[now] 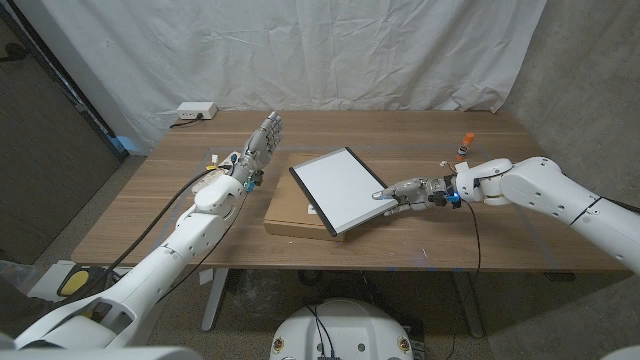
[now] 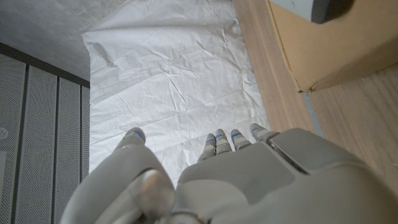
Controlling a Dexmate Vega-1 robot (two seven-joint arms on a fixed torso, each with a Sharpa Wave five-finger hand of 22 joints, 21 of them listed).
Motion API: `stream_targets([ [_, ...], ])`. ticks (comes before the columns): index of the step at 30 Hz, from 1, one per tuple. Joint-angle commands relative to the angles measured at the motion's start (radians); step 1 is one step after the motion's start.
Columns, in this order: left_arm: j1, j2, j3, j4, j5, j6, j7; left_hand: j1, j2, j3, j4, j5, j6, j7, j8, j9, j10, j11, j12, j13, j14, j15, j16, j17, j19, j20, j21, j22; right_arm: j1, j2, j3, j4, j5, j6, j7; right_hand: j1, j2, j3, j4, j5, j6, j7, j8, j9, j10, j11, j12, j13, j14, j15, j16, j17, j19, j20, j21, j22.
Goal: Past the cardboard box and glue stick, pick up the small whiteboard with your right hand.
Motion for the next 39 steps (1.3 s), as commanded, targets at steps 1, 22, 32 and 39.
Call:
stream_targets([
  [1,-0.010,0.002,0.002,-0.002,0.004,0.009,0.002,0.005,0.010,-0.005,0.000,0.005,0.001,-0.002,0.005,0.006,-0.008,0.005,0.003,0.002,-0.004,0.003,0.008,0.002,-0.005,-0.001,0.007,0.004,-0.005,-0.006,0.016,-0.014,0.018,0.000,-0.014,0.045,0.029,0.005,0.001,0.004,0.010,0.000,0.002,0.006,0.061,-0.053,0.010,0.056,0.051,-0.095,0.005,0.005,0.007,-0.071,0.015,0.008],
  [22,-0.006,0.013,0.001,-0.033,0.011,0.015,0.011,0.006,0.011,-0.008,0.000,0.005,0.000,-0.001,0.004,0.006,-0.008,0.005,0.003,0.002,-0.003,0.002,0.008,0.002,-0.004,0.002,0.007,0.004,-0.041,-0.038,0.063,-0.066,0.058,0.028,-0.040,0.067,0.035,0.004,0.003,0.001,0.013,0.004,-0.004,0.017,0.057,-0.062,0.010,0.079,0.058,-0.093,0.001,0.021,-0.003,-0.071,0.049,0.030],
  [32,-0.001,0.021,-0.002,-0.047,0.011,0.027,0.021,0.008,0.013,-0.010,0.000,0.005,0.000,-0.001,0.005,0.006,-0.007,0.005,0.004,0.002,0.001,0.004,0.010,0.002,0.009,0.000,0.012,0.004,-0.044,-0.047,0.071,-0.085,0.070,0.021,-0.057,0.073,0.037,0.003,0.005,0.001,0.012,0.006,-0.007,0.022,0.056,-0.060,0.011,0.088,0.058,-0.093,-0.002,0.027,-0.008,-0.071,0.063,0.038],
  [39,-0.001,0.022,0.001,-0.051,0.012,0.034,0.021,0.008,0.013,-0.011,0.000,0.005,0.001,0.001,0.005,0.006,-0.008,0.007,0.003,0.002,0.001,0.006,0.010,0.003,0.009,0.001,0.011,0.004,-0.045,-0.047,0.075,-0.085,0.075,0.032,-0.053,0.078,0.038,0.002,0.005,0.000,0.012,0.008,-0.009,0.025,0.056,-0.058,0.011,0.094,0.059,-0.094,-0.004,0.032,-0.014,-0.071,0.072,0.044],
])
